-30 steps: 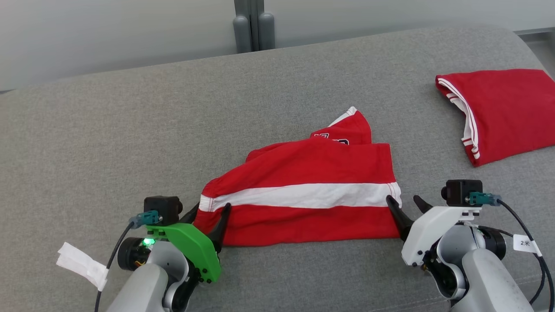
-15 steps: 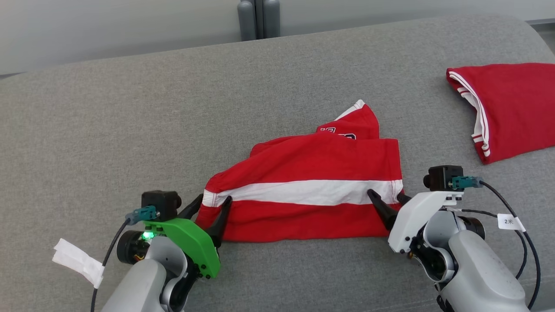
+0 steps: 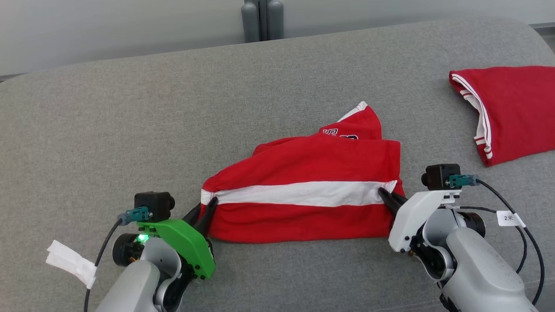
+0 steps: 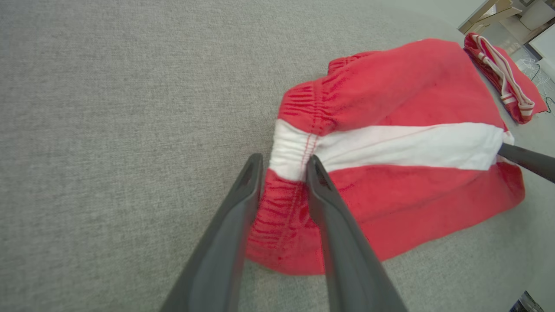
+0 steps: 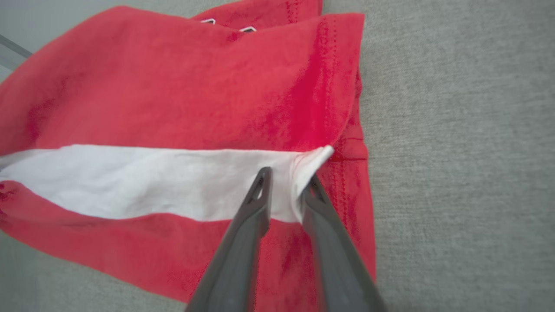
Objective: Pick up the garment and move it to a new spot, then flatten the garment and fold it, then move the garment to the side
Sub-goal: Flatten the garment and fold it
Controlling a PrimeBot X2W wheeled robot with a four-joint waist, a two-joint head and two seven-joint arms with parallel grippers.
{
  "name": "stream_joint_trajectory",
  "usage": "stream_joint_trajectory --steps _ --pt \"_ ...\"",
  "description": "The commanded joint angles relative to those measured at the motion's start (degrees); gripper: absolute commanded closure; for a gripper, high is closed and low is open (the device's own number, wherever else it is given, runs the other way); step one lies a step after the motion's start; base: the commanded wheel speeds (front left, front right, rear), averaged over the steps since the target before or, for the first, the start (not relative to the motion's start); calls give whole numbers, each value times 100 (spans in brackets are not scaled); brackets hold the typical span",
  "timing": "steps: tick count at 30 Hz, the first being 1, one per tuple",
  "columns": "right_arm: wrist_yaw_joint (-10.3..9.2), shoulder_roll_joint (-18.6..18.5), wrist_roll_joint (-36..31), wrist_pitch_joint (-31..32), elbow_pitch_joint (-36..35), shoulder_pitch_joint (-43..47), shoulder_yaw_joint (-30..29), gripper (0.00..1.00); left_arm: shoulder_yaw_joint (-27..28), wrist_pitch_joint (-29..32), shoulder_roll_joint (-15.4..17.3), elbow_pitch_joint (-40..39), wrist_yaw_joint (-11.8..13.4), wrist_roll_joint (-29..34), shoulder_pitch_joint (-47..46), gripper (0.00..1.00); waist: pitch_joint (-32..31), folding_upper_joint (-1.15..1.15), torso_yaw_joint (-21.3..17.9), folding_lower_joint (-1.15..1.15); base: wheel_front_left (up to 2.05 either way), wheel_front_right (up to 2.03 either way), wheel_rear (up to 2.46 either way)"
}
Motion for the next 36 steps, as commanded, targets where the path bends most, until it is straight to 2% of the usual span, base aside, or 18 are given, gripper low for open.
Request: stream_joint_trajectory --steps 1,6,9,13,16,18,21,24,28,31,32,36 --pt "-5 -43 42 -94 -8 -61 65 100 -24 -29 49 -7 -21 -53 -70 100 -15 0 1 0 0 0 0" --pt "-5 -96 307 -389 -270 -95 73 100 -157 -272 25 -304 -26 -277 -57 100 -96 0 17 0 0 0 0" --pt "-5 -253 479 -602 -687 -48 -16 100 -182 -469 -3 -761 -28 -681 -14 100 -165 0 29 0 0 0 0" --pt "-5 -447 669 -745 -1457 95 -241 100 -149 -562 127 -1554 -28 -1253 29 100 -230 0 33 0 0 0 0" --pt "-5 -599 701 -726 -2053 112 -482 100 -34 -427 193 -2081 -28 -1770 -3 100 -212 0 30 0 0 0 0" --pt "-5 -748 448 -628 -2395 -34 -595 100 20 -240 195 -2402 -28 -2205 -176 100 -133 0 7 0 0 0 0" --pt "-4 -748 233 -361 -2706 -535 -615 100 163 160 354 -2517 -28 -2671 -602 100 120 0 -98 0 0 0 0" --pt "-4 -665 161 -172 -2543 -1377 -432 100 381 448 364 -2241 -27 -2971 -1378 100 509 0 -240 0 0 0 0" --pt "-4 -477 22 -377 -1883 -2824 14 100 922 491 269 -1616 -5 -3385 -2591 100 1050 0 -477 0 0 0 0" --pt "-4 -334 -278 -912 -1220 -3910 301 100 1163 236 463 -1197 -11 -3112 -3458 100 1376 0 -664 0 0 0 0" --pt "-4 -302 -394 -1157 -958 -4270 391 100 1133 95 546 -1075 -16 -2845 -3760 100 1460 0 -690 0 0 0 0" --pt "-4 -230 -857 -2164 -250 -5413 549 100 1147 -430 528 -889 -24 -2653 -4578 100 1660 0 -748 0 0 0 0"
